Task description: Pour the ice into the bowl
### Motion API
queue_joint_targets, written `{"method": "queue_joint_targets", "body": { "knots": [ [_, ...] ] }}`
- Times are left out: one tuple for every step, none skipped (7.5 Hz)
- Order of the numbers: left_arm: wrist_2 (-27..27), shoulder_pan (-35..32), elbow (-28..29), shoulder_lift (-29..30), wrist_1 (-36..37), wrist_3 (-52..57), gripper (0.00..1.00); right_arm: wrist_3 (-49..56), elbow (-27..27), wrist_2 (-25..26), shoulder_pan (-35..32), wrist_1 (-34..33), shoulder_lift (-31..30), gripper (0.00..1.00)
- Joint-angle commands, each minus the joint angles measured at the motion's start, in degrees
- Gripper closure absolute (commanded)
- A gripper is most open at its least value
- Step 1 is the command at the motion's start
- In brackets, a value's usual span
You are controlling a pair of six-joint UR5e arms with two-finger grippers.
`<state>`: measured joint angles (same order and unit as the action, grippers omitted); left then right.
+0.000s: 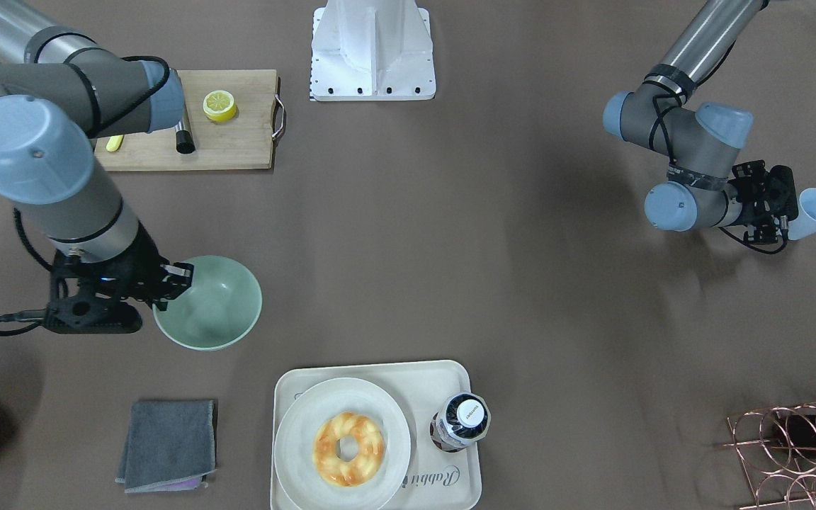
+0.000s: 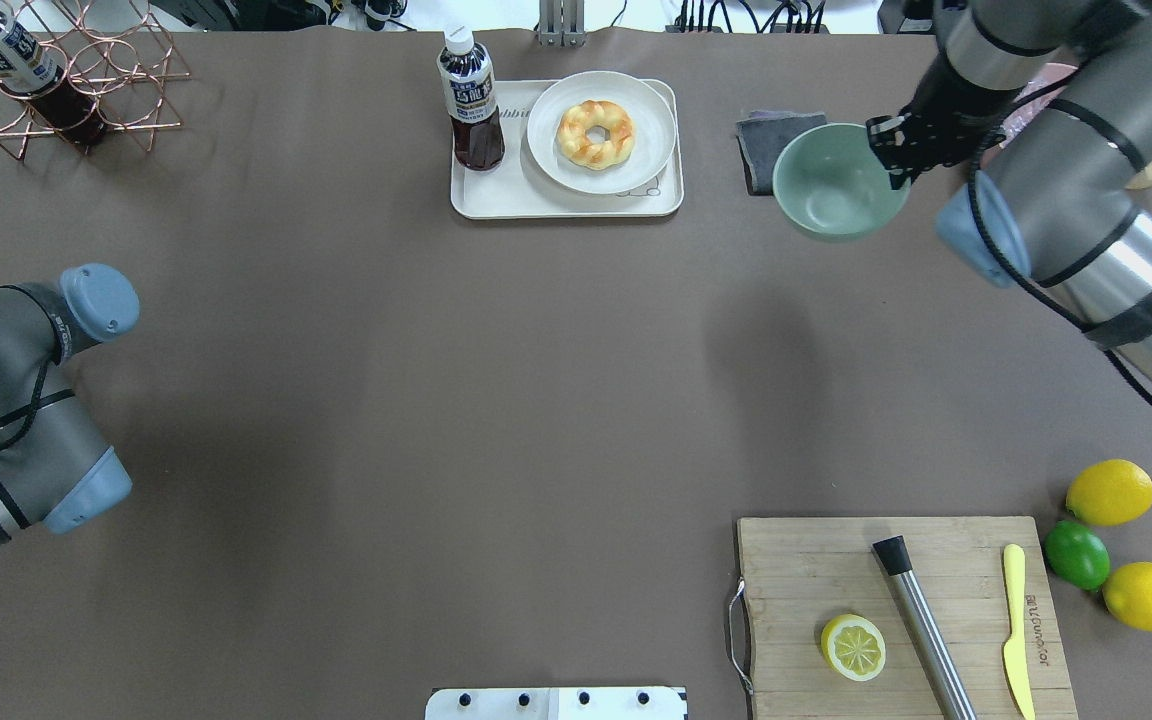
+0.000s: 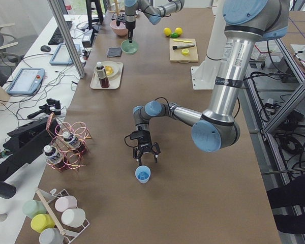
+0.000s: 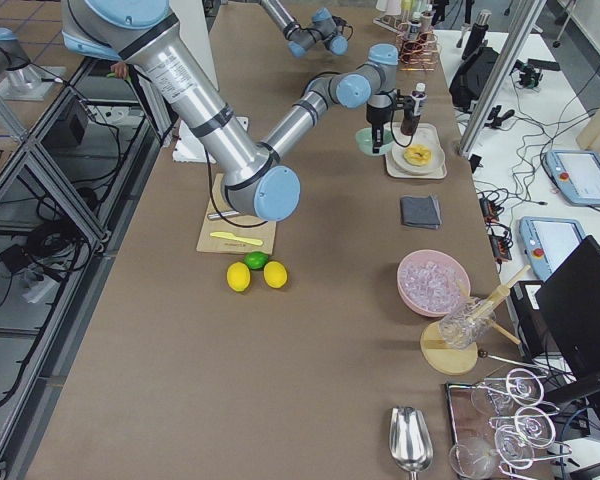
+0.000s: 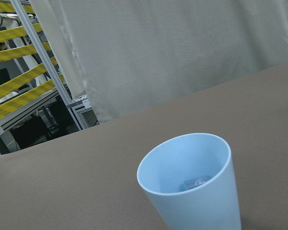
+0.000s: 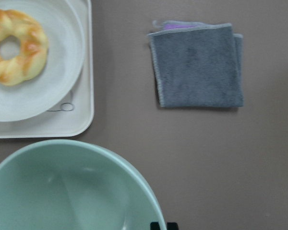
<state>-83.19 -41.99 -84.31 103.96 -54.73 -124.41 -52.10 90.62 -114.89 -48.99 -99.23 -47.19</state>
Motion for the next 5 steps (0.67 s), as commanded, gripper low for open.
{"method": "queue_joint_targets", "body": {
  "knots": [
    [0.0,0.3,1.0,0.0,0.0,0.0,0.03,-9.7,0.2,3.8,7.1,-0.1,3.9,1.0],
    [1.2,0.2,0.9,0.4,-0.3,0.0,0.03,-13.6,-1.1,4.4,9.3,1.0,5.7,1.0],
    [1.3,-0.2,0.8,0.7,-0.6,0.0,0.03,-14.6,-4.7,5.0,10.8,0.8,10.0,1.0],
    [1.3,-1.1,0.7,0.8,-0.6,0.1,0.03,-16.9,-6.3,6.5,12.6,1.0,11.8,1.0],
    [2.8,-1.6,0.7,1.2,-0.6,0.0,0.03,-19.1,-7.6,7.9,14.3,1.1,13.0,1.0]
  ]
}}
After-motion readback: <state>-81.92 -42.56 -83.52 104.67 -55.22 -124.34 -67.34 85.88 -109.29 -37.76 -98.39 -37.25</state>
